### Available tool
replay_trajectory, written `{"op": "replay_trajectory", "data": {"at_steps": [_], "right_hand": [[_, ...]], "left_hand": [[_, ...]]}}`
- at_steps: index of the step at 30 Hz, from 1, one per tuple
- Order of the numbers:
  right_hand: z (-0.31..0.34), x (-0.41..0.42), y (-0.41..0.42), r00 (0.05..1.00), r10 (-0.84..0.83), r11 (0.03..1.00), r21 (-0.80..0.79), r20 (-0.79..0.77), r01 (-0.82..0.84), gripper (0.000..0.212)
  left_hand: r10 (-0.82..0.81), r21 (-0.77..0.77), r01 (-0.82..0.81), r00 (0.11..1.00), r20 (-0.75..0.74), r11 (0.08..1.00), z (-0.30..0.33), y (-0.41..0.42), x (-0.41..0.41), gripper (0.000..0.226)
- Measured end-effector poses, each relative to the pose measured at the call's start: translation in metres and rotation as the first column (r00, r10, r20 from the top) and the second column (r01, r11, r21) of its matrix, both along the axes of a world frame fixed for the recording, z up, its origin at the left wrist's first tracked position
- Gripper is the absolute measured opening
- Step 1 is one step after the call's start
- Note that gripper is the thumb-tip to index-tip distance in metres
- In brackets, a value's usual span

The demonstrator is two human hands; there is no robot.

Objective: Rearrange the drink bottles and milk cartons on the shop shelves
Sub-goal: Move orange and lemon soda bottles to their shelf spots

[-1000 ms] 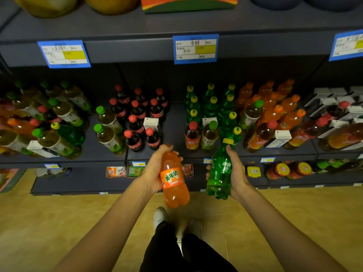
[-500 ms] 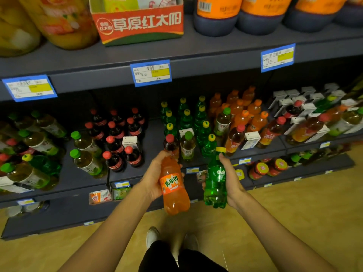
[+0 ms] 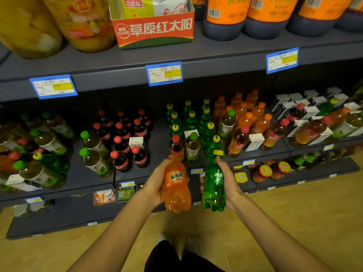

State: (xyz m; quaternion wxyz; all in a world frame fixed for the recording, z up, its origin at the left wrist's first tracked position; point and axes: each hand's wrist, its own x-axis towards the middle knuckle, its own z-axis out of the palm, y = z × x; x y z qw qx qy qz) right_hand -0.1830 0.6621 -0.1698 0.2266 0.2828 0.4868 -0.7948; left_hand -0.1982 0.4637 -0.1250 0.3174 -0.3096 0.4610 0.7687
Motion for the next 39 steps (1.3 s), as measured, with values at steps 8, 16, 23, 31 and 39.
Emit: {"op": "replay_trajectory", "data": {"at_steps": [8, 16, 23, 31, 39], "right_hand": [[0.004, 0.018, -0.002, 0.991, -0.133, 0.990, 0.054, 0.018, 0.132, 0.072], [0.002, 0.038, 0.025, 0.956, -0.292, 0.950, 0.126, 0.042, 0.285, 0.055], [0.000, 0.027, 0.075, 0.931, -0.363, 0.915, 0.168, -0.047, 0.366, 0.070], [-0.016, -0.037, 0.176, 0.961, -0.258, 0.901, 0.334, -0.096, 0.275, 0.069], [-0.041, -0.120, 0.285, 0.987, 0.120, 0.874, 0.484, -0.107, -0.053, 0.029]], "left_hand": [[0.002, 0.134, -0.019, 0.992, 0.122, 0.991, -0.022, -0.012, -0.009, 0.067], [-0.174, 0.175, 0.154, 0.979, 0.108, 0.973, -0.028, 0.014, -0.010, 0.062], [-0.213, 0.169, 0.197, 0.973, 0.084, 0.966, -0.031, 0.052, -0.021, 0.081], [-0.106, 0.059, 0.105, 0.994, 0.013, 0.993, -0.041, 0.141, -0.041, 0.056], [0.157, -0.053, -0.154, 0.986, 0.057, 0.987, -0.062, 0.253, -0.049, 0.049]]}}
